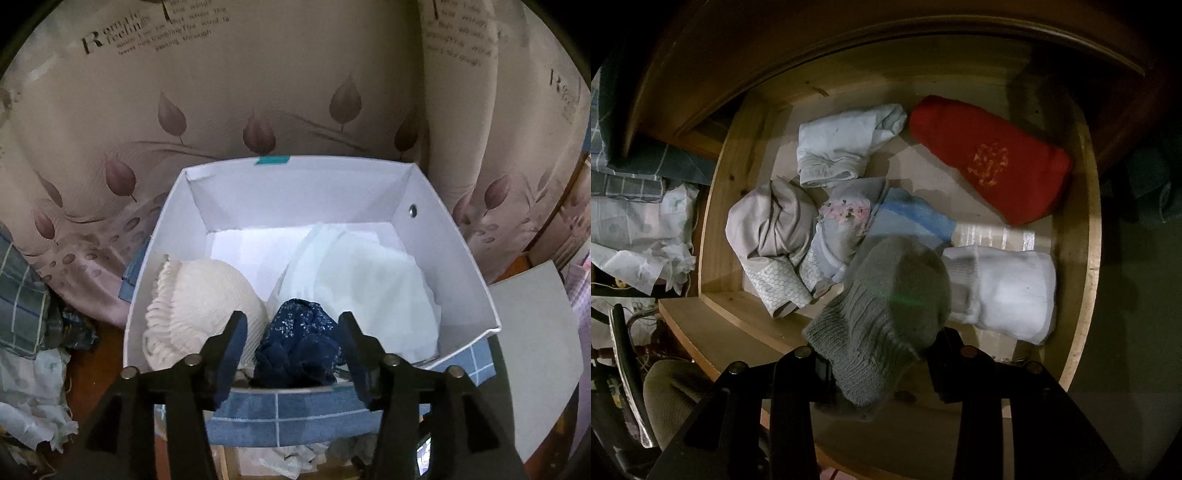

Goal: Take underwear out of drawer
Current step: 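Move the left tool back over the open drawer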

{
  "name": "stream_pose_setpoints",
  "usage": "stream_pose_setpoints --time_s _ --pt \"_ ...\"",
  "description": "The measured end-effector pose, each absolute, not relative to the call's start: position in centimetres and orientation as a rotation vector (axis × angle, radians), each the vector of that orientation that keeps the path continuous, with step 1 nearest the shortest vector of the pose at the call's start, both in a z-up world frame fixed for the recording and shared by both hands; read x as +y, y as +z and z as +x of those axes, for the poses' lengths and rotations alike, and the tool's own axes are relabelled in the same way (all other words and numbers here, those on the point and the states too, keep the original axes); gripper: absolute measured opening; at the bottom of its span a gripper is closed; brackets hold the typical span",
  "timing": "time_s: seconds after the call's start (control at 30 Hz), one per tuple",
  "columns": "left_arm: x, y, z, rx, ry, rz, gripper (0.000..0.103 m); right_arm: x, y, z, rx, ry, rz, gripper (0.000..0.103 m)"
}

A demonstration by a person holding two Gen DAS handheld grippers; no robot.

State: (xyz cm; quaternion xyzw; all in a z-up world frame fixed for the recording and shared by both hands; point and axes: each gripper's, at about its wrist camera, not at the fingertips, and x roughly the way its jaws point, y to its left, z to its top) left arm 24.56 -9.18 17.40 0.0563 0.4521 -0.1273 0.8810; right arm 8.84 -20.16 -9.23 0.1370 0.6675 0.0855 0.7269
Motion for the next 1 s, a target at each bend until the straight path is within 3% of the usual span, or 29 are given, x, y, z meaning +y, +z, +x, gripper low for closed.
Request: stream_pose_setpoints --time_s 0.23,0.43,0.77,1.0 --pt "-8.5 19.3 20.5 0.872 -0.299 0.143 0.057 -20.2 -9.2 8.8 1.475 0.181 0.293 0.035" --pt "-6.1 17.9 16.3 0.867 -0.284 0.123 0.058 -20.1 -9.2 8.8 1.479 0.164 0.268 0.035" --pt "-0.6 5.9 11.7 1.054 -0.159 0.029 0.058 -19.5 -9.0 8.8 1.478 0.145 0.210 0.035" --pt "1.1 -0.5 10.1 1.089 -0.100 0.008 0.058 -19.6 -8.5 8.6 1.451 0.136 0.191 0.035"
